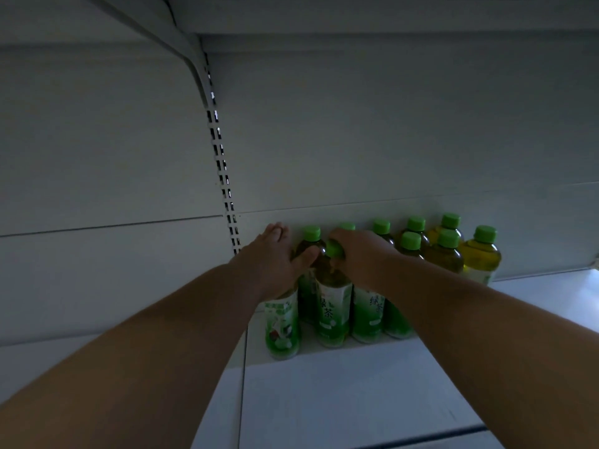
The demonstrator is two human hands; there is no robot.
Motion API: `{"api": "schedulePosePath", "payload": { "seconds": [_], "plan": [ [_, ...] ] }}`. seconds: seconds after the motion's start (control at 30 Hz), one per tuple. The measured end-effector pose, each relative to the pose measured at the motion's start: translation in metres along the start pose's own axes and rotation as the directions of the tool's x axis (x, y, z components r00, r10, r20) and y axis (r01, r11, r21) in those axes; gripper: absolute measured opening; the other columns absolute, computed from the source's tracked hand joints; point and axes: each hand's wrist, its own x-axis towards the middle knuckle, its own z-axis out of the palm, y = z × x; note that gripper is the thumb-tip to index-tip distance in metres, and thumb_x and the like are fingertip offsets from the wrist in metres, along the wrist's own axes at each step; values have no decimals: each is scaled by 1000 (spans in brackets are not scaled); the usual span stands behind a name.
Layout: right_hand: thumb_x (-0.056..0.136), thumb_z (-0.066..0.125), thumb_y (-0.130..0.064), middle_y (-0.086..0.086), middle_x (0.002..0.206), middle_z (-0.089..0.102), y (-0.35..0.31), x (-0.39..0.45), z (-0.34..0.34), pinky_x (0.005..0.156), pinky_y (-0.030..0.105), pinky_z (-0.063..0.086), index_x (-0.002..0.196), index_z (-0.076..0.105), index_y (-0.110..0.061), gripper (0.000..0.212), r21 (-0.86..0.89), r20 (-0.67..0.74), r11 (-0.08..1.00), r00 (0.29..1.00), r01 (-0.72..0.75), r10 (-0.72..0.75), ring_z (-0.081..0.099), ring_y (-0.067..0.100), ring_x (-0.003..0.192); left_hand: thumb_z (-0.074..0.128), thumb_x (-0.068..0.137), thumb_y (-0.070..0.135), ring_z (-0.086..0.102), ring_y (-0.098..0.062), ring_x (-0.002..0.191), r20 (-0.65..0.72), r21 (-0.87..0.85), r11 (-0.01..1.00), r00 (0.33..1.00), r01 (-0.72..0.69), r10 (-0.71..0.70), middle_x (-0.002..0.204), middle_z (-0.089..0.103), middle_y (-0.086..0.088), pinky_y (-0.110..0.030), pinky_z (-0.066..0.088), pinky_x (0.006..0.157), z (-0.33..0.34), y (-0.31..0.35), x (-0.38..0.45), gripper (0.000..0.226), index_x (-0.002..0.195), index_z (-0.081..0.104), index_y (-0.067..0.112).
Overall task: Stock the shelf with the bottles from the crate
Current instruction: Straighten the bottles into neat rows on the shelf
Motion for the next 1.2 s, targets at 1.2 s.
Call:
{"api": "schedulePosePath", "payload": {
  "seconds": [1.2],
  "plan": [
    [93, 64, -27, 6, 102, 62, 64, 8, -8, 67, 29, 41, 122, 56, -18, 32, 3, -87, 1000, 996, -5, 5, 52, 20, 82, 10, 96, 63, -2, -11, 150, 48, 14, 992, 991, -124, 124, 165, 1, -1, -27, -2, 115, 0, 42, 34, 78, 158, 7, 15]
  ]
}}
